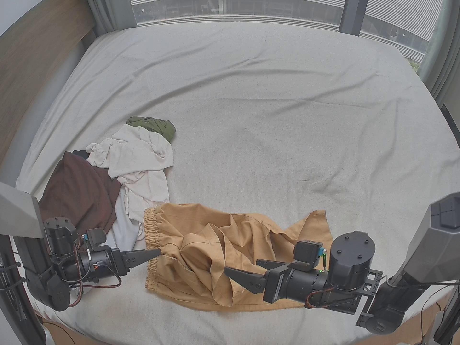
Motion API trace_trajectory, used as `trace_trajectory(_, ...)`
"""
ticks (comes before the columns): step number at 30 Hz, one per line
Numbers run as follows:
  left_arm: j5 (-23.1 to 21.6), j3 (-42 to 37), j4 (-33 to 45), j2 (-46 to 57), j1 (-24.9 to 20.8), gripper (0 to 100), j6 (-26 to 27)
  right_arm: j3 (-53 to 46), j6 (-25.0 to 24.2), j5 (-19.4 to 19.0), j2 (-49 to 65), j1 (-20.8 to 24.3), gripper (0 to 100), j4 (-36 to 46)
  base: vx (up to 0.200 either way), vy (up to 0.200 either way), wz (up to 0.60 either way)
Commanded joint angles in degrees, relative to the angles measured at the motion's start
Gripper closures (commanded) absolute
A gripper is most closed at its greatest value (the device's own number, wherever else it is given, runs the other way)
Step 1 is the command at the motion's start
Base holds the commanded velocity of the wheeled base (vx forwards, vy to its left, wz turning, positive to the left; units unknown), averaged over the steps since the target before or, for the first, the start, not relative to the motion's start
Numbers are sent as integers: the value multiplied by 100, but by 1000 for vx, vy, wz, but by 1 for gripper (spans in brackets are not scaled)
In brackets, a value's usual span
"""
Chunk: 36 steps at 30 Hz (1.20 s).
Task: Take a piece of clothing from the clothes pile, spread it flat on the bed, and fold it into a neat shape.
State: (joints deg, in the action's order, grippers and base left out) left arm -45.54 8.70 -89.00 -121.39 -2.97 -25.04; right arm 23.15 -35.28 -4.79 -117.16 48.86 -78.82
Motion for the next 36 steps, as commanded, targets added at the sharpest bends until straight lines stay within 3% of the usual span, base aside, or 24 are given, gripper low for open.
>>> trace_trajectory(1,2,123,-12,-25,-204,0,-1,-3,4,-4,-8,10,0,-1,0,0,0)
trace_trajectory(21,2,158,-21,63,-792,0,-1,-39,4,4,-8,18,0,-1,0,0,0)
trace_trajectory(28,2,140,-21,63,-801,0,-10,-30,4,4,-8,27,0,-1,0,0,0)
trace_trajectory(29,2,149,-21,54,-784,100,-10,-30,4,4,-17,27,0,-1,0,0,0)
trace_trajectory(36,2,255,-21,63,-634,100,-36,14,12,4,-96,36,0,-63,0,0,0)
